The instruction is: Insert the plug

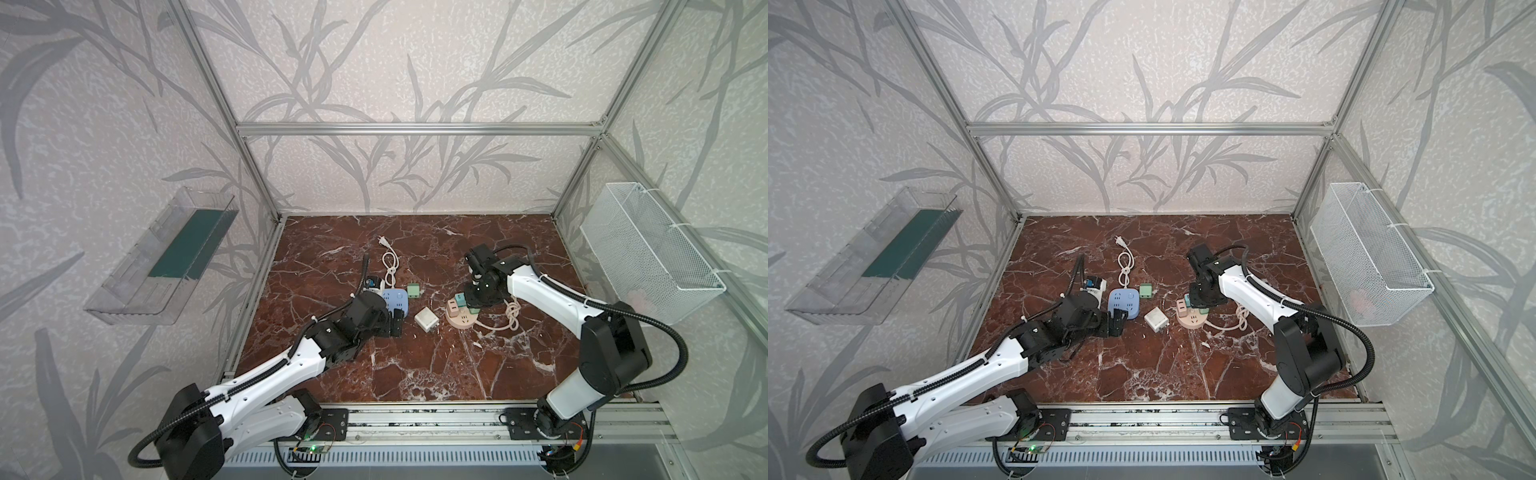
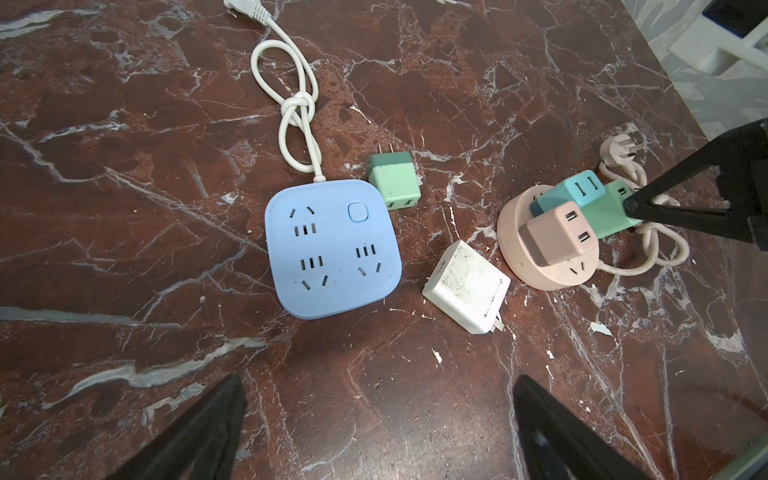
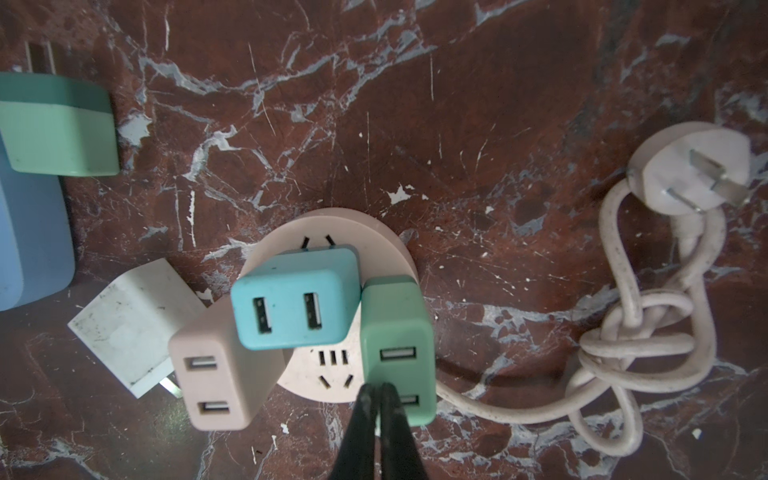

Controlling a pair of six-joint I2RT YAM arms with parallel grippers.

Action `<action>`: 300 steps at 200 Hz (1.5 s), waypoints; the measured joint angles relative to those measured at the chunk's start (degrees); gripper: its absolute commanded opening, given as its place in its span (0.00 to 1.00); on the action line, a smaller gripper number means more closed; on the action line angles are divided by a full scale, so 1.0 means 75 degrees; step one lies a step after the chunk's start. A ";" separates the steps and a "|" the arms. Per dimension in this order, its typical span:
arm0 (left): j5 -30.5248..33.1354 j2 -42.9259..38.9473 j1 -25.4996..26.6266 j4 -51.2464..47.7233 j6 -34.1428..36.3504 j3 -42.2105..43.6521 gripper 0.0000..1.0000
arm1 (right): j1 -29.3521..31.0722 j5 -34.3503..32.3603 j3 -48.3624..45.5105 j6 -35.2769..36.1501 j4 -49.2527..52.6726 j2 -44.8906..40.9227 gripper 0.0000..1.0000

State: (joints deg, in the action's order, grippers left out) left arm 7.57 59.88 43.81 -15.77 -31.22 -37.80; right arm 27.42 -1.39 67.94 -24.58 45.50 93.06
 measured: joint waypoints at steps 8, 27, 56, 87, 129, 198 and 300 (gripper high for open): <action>-0.0003 0.0000 -0.0006 0.0000 0.0000 0.0003 0.97 | 0.0000 0.0000 -0.0015 0.0000 -0.0015 -0.0015 0.08; -0.0026 0.0003 -0.0009 0.0003 0.0000 0.0006 0.97 | 0.0000 0.0000 -0.0020 0.0000 -0.0026 -0.0015 0.07; -0.0044 0.0029 -0.0009 0.0015 -0.0009 0.0017 0.97 | 0.0000 0.0035 -0.0041 -0.0009 -0.0061 0.0009 0.06; -0.0070 0.0032 -0.0009 0.0061 -0.0093 0.0125 0.97 | 0.0000 0.0119 -0.0221 -0.0085 -0.0259 -0.0073 0.06; -0.0076 0.0061 -0.0032 0.0099 -0.0093 0.0210 0.97 | -0.0047 0.0338 -0.0259 -0.0125 -0.0332 -0.0160 0.06; -0.0076 0.0755 -0.0152 -0.0265 0.0119 -0.0425 0.97 | 0.0000 0.1137 0.0338 -0.0108 0.0230 -0.0364 0.10; -0.0775 0.2952 -0.0428 -0.0635 0.0210 -0.2139 0.90 | 0.1486 0.1230 -0.1072 -0.0965 0.0137 -0.2935 0.12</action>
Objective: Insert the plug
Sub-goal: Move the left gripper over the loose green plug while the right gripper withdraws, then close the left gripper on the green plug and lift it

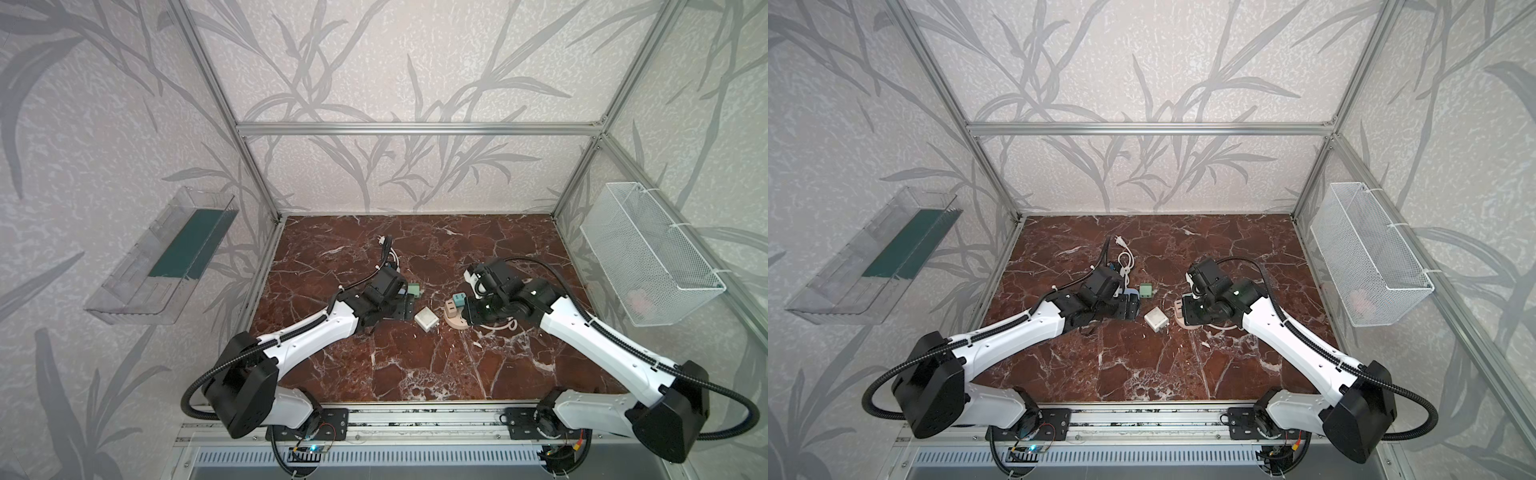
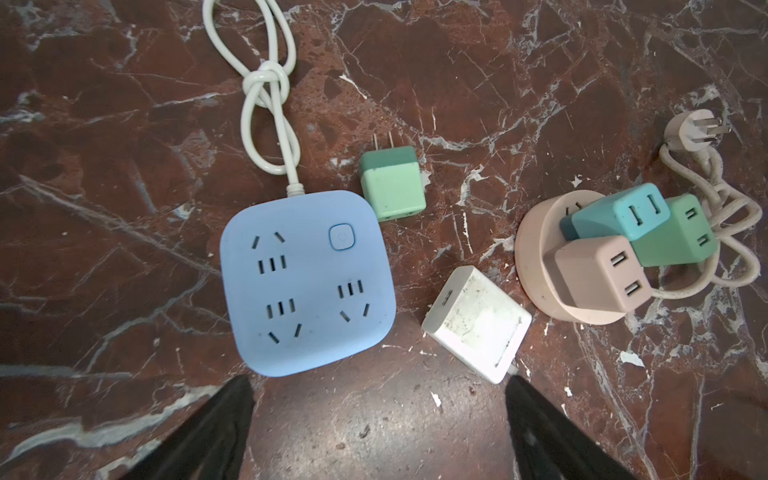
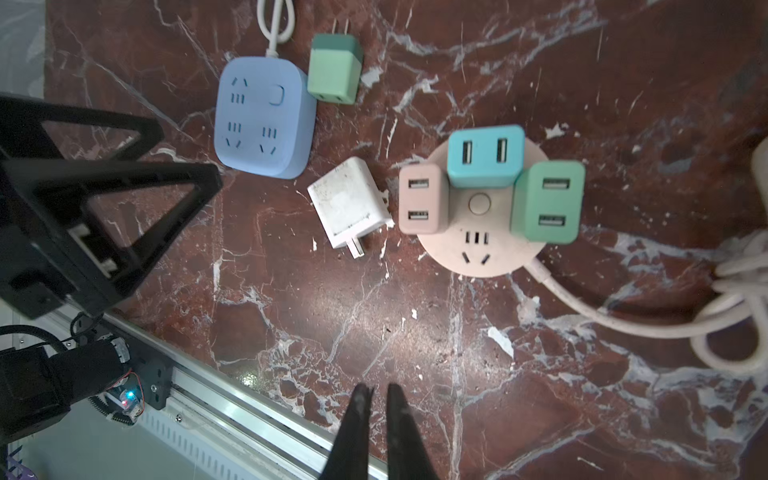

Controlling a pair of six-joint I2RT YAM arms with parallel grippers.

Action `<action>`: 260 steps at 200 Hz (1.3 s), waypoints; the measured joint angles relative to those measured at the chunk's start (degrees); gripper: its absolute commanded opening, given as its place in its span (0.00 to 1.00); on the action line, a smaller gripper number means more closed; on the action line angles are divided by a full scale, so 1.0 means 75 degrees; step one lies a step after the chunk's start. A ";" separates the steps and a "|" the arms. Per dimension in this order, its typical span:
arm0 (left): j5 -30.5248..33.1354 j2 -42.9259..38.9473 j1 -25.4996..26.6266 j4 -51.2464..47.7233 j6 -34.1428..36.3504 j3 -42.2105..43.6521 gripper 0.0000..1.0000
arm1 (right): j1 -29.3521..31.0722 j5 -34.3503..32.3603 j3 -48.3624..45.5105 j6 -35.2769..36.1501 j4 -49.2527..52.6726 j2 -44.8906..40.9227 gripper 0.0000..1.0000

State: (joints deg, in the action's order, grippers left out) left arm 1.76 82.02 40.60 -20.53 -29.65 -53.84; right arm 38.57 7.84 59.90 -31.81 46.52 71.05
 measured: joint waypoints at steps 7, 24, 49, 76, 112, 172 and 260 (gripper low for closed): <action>-0.0032 0.0122 0.0000 -0.0035 0.0003 -0.0090 0.90 | 0.0076 -0.0020 -0.0093 -0.0067 0.0000 -0.0006 0.13; -0.0050 0.0472 -0.0003 -0.0125 0.0020 -0.0408 0.82 | 0.0195 -0.0055 -0.0187 -0.0192 0.0000 -0.0003 0.12; -0.0032 0.1241 -0.0009 -0.0297 0.0128 -0.1189 0.72 | 0.0262 -0.0073 -0.0184 -0.0251 -0.0119 -0.0003 0.13; 0.0122 0.2302 -0.0017 -0.0618 0.0210 -0.2305 0.71 | 0.0274 -0.0160 -0.0184 -0.0280 -0.0184 -0.0003 0.13; 0.0510 0.3850 -0.0067 -0.1463 0.0367 -0.4086 0.71 | 0.0283 -0.0300 -0.0184 -0.0283 -0.0166 -0.0052 0.12; 0.0562 0.4809 -0.0589 -0.2168 0.0396 -0.4943 0.68 | 0.0289 -0.0522 -0.0219 -0.0306 -0.0149 -0.0501 0.12; 0.0224 0.5056 -0.0769 -0.2296 0.0554 -0.5313 0.62 | 0.0289 -0.0586 -0.0224 -0.0303 -0.0157 -0.0504 0.12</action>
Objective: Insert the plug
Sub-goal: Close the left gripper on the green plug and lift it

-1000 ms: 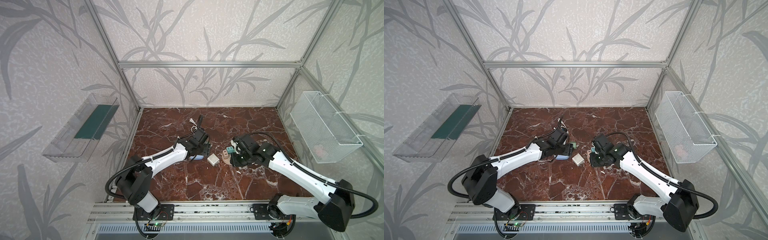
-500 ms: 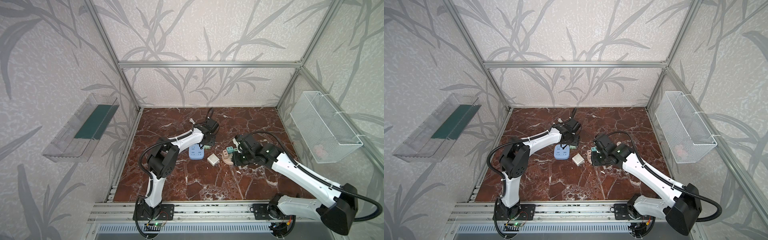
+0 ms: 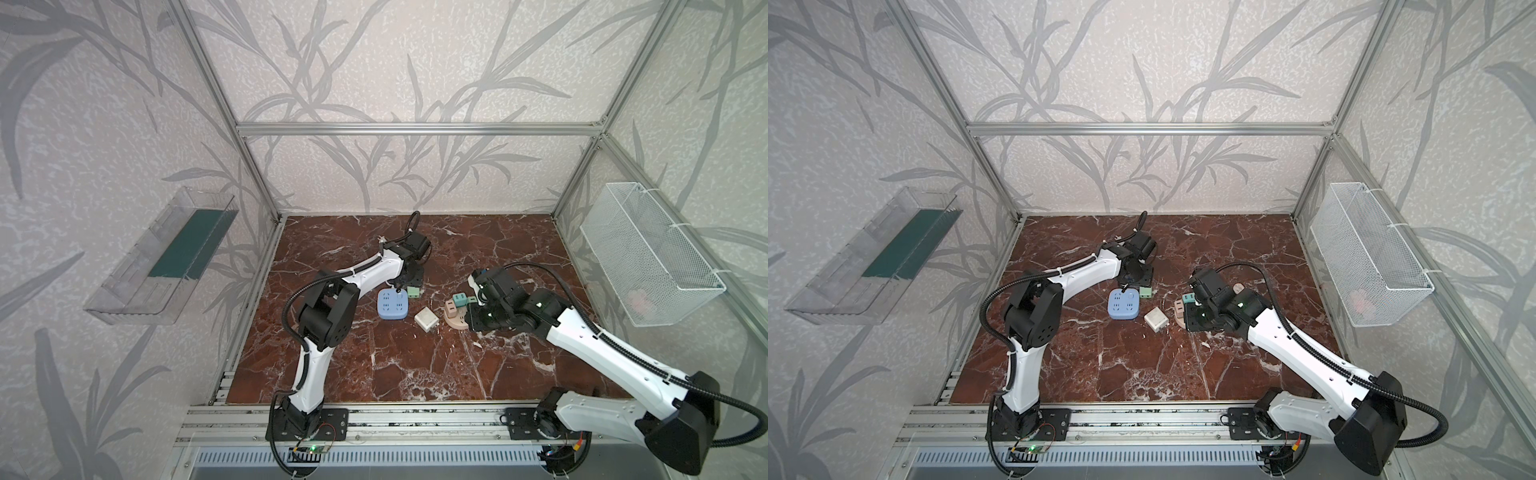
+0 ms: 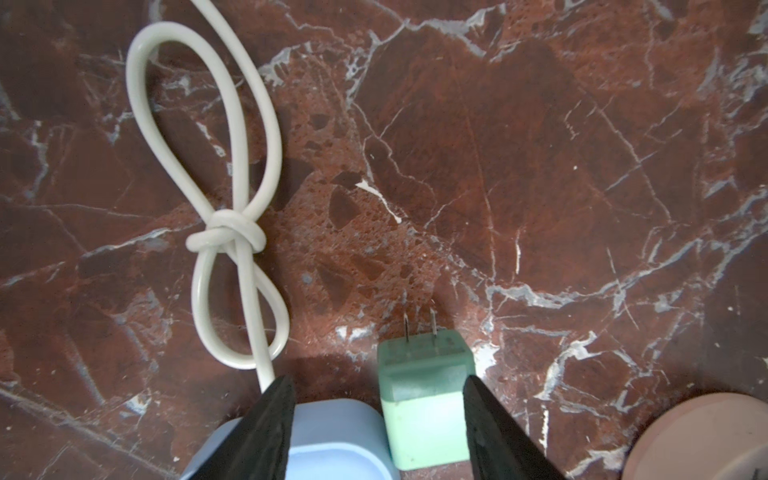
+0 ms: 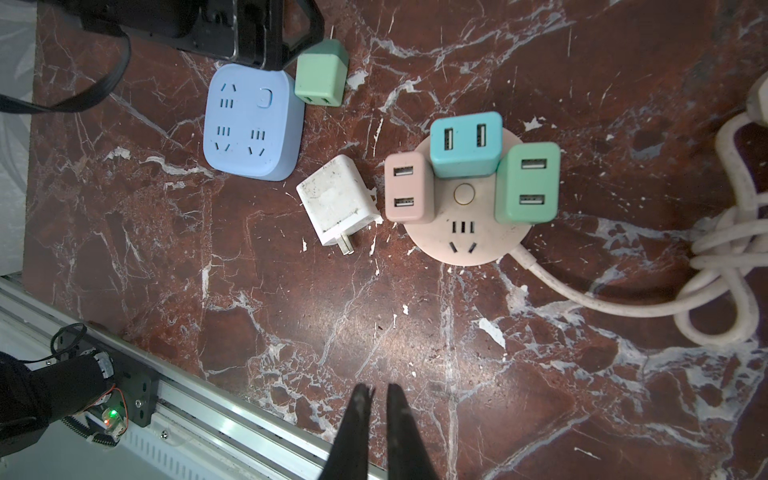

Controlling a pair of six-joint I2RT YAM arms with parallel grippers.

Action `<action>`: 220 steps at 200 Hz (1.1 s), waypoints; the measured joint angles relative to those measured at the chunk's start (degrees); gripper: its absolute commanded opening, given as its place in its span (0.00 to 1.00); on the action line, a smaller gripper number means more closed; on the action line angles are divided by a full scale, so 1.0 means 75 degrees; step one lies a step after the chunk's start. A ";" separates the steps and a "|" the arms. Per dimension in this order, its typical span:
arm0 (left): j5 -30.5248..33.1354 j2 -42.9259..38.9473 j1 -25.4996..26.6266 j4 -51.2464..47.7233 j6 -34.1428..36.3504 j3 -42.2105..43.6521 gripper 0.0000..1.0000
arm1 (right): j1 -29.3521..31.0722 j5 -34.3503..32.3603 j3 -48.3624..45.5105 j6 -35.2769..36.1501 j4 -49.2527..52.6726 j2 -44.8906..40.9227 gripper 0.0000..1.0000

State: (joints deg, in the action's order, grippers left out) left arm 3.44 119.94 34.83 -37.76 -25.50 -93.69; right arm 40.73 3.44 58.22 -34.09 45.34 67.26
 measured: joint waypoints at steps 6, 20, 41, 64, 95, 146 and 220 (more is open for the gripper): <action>-0.0061 0.0000 0.0000 0.0006 0.0000 0.0000 0.62 | 0.0000 -0.0003 0.0000 0.0000 0.0000 0.0000 0.12; -0.0233 0.0017 0.0006 0.0006 -0.0006 -0.0003 0.61 | 0.0000 -0.0012 0.0000 0.0000 -0.0003 -0.0003 0.12; -0.0420 0.0070 0.0015 0.0012 -0.0023 -0.0003 0.60 | 0.0000 -0.0029 -0.0017 0.0000 -0.0012 -0.0003 0.12; -0.0568 0.0125 0.0020 0.0017 -0.0038 0.0000 0.58 | 0.0000 -0.0029 -0.0050 0.0003 -0.0012 -0.0003 0.12; -0.0705 0.0140 0.0038 0.0079 -0.0064 0.0000 0.55 | 0.0000 -0.0029 -0.0090 0.0006 -0.0015 0.0000 0.12; -0.0772 0.0315 0.0050 0.0117 -0.0082 -0.0003 0.54 | 0.0000 -0.0029 -0.0169 0.0012 -0.0055 0.0017 0.12; -0.0793 0.0562 0.0085 0.0128 -0.0090 -0.0003 0.48 | 0.0000 -0.0032 -0.0312 0.0035 -0.0201 0.0041 0.12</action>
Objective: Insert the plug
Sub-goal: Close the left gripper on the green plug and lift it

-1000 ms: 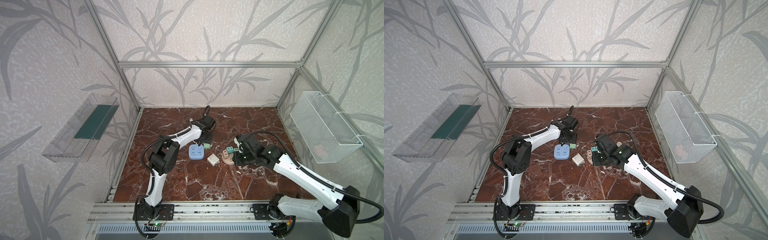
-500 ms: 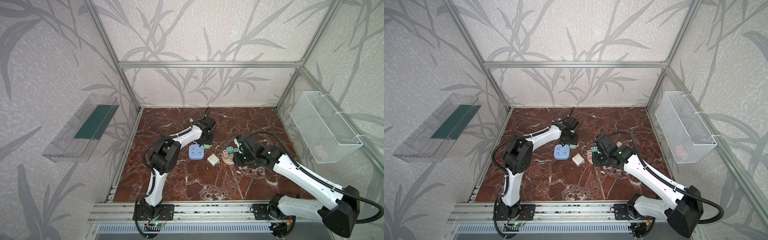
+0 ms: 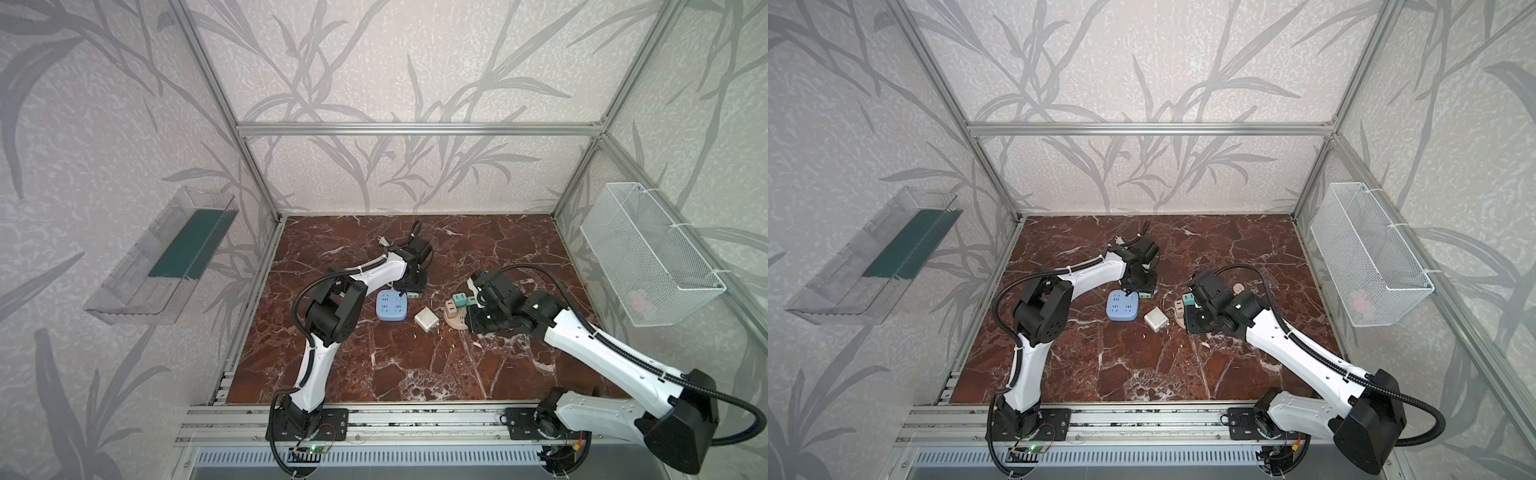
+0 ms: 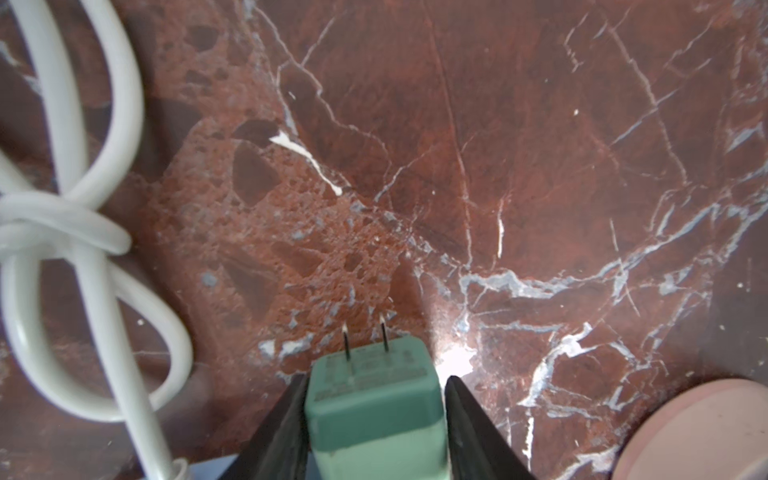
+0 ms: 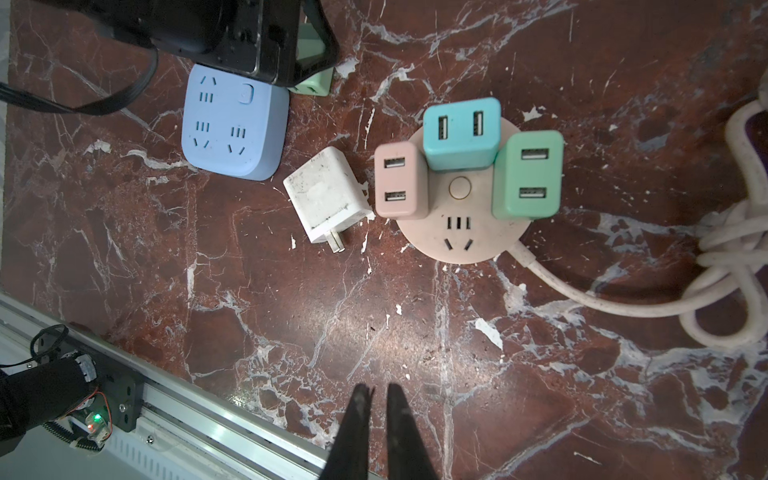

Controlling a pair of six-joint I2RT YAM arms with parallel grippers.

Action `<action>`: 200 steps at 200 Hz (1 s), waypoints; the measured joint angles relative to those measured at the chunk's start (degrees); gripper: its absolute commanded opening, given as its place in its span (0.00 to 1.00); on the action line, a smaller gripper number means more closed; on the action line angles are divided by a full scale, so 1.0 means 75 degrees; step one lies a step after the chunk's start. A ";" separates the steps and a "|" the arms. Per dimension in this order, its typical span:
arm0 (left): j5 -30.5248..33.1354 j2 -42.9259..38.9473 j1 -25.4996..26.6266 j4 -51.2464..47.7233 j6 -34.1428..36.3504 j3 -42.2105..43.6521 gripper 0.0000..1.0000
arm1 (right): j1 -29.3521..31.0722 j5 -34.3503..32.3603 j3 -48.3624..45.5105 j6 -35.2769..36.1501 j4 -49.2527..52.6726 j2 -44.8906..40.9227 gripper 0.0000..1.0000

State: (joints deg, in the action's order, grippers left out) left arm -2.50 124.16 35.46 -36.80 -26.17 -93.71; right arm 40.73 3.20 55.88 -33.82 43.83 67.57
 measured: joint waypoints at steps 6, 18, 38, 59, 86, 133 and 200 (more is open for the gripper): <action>0.0003 0.0020 0.0006 0.0003 -0.0003 0.0000 0.48 | 0.0000 -0.0006 -0.0015 0.0000 -0.0012 0.0000 0.12; 0.0000 0.0026 0.0012 0.0000 -0.0038 0.0000 0.48 | 0.0000 -0.0017 -0.0032 0.0003 -0.0023 0.0000 0.12; 0.0000 0.0026 0.0015 0.0000 -0.0052 0.0000 0.46 | 0.0000 -0.0020 -0.0047 0.0003 -0.0055 0.0000 0.12; 0.0003 0.0026 0.0015 -0.0003 -0.0052 0.0000 0.42 | 0.0000 -0.0020 -0.0076 0.0003 -0.0079 0.0000 0.12; -0.0003 0.0026 0.0015 0.0000 -0.0038 -0.0038 0.27 | 0.0000 -0.0020 -0.0096 0.0003 -0.0108 0.0000 0.12; -0.0012 0.0032 0.0015 -0.0003 -0.0041 -0.0076 0.00 | 0.0000 -0.0023 -0.0105 0.0035 -0.0160 0.0000 0.12; 0.0064 -0.0224 0.0015 0.0338 0.0096 -0.0111 0.00 | -0.0003 -0.0020 -0.0102 0.0096 -0.0201 0.0000 0.12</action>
State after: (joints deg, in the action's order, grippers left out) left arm -2.02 122.48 35.57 -34.26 -25.45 -94.54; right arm 40.71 3.05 55.11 -33.10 42.33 67.57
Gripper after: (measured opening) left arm 0.381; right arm 0.124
